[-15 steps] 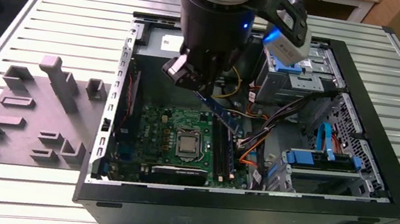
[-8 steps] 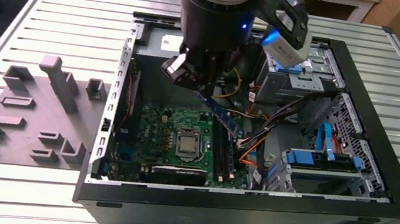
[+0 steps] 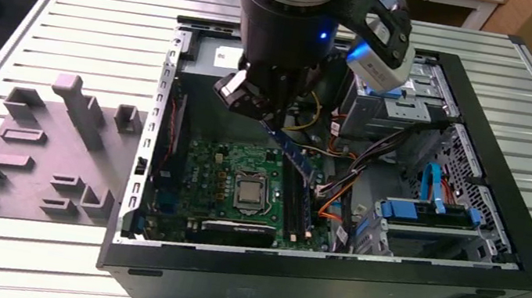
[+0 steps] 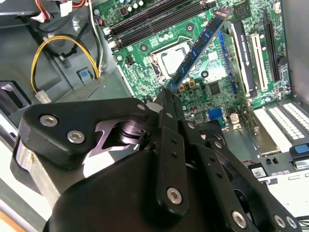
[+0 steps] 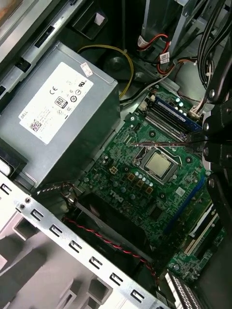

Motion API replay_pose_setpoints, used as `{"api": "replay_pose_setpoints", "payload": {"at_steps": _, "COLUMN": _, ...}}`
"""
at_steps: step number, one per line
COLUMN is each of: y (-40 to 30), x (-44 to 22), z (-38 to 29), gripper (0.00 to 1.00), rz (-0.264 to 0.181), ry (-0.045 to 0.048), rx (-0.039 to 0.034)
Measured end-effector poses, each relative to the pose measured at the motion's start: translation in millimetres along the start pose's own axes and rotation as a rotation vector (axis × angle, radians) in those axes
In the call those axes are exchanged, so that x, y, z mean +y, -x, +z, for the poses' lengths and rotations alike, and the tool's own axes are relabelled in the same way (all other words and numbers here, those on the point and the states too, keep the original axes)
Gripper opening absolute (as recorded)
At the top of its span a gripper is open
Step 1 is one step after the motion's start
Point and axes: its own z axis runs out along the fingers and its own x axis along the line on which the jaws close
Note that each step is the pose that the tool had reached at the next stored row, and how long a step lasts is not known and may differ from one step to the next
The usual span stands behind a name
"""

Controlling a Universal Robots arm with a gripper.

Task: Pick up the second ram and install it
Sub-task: 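Insert the second ram into the second slot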

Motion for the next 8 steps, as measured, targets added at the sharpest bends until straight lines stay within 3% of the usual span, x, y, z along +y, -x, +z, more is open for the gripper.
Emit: {"api": "replay_pose_setpoints", "payload": {"at_steps": 8, "y": 0.0, "x": 0.0, "z": 0.0, "gripper": 0.11, "rz": 0.042, "ry": -0.0042, "rx": -0.0021}}
